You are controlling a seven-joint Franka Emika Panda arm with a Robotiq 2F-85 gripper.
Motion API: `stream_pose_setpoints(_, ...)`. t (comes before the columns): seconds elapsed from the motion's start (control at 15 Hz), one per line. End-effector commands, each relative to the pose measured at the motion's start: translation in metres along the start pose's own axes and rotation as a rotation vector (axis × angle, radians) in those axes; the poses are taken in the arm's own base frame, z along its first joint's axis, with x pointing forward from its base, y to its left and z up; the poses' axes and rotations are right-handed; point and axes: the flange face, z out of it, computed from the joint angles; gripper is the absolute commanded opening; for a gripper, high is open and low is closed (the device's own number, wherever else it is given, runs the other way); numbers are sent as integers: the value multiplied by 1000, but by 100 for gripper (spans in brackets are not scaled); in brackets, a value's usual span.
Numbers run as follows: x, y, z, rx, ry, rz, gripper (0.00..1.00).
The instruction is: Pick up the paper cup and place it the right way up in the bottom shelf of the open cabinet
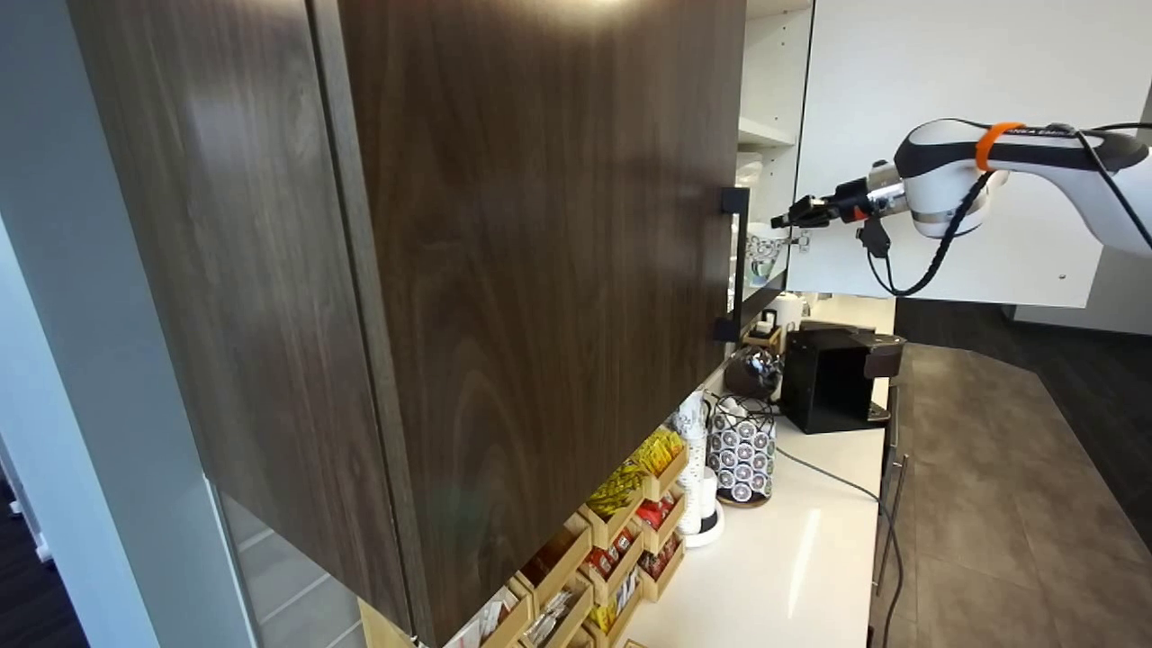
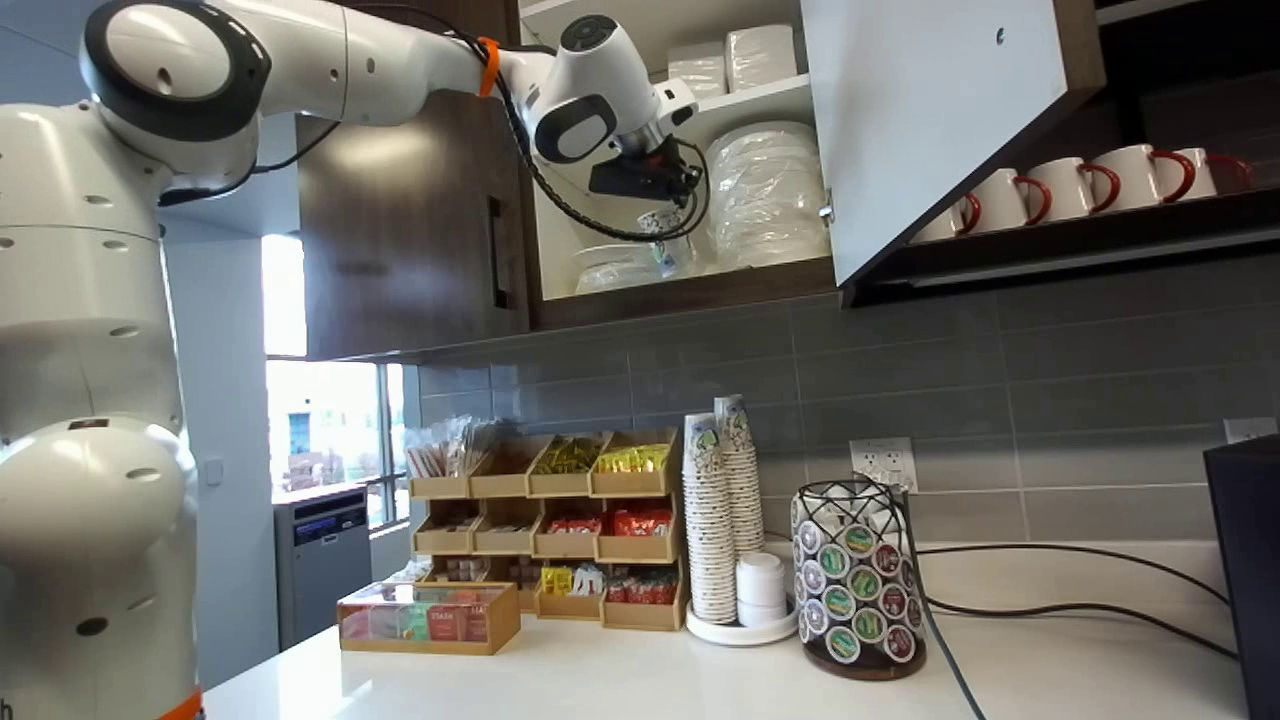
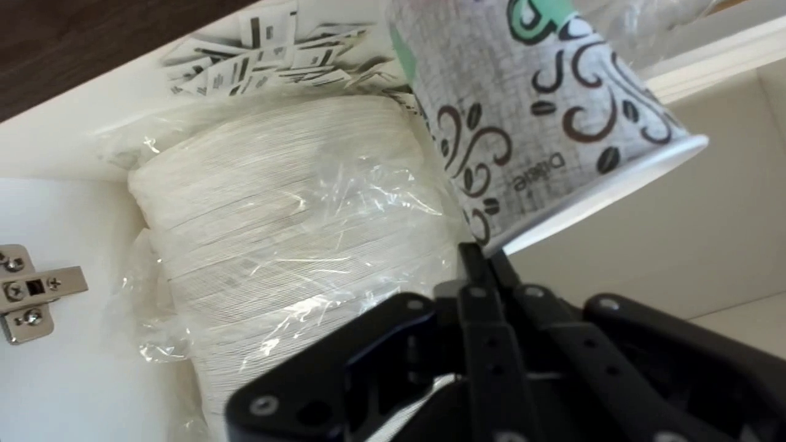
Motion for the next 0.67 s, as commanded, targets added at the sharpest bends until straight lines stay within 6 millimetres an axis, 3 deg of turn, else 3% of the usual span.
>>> stream_pose_setpoints(0.0,11,2,13,-56,-9,49,1)
stream_pose_setpoints(0.6,21,2,37,-131,-63,146,1)
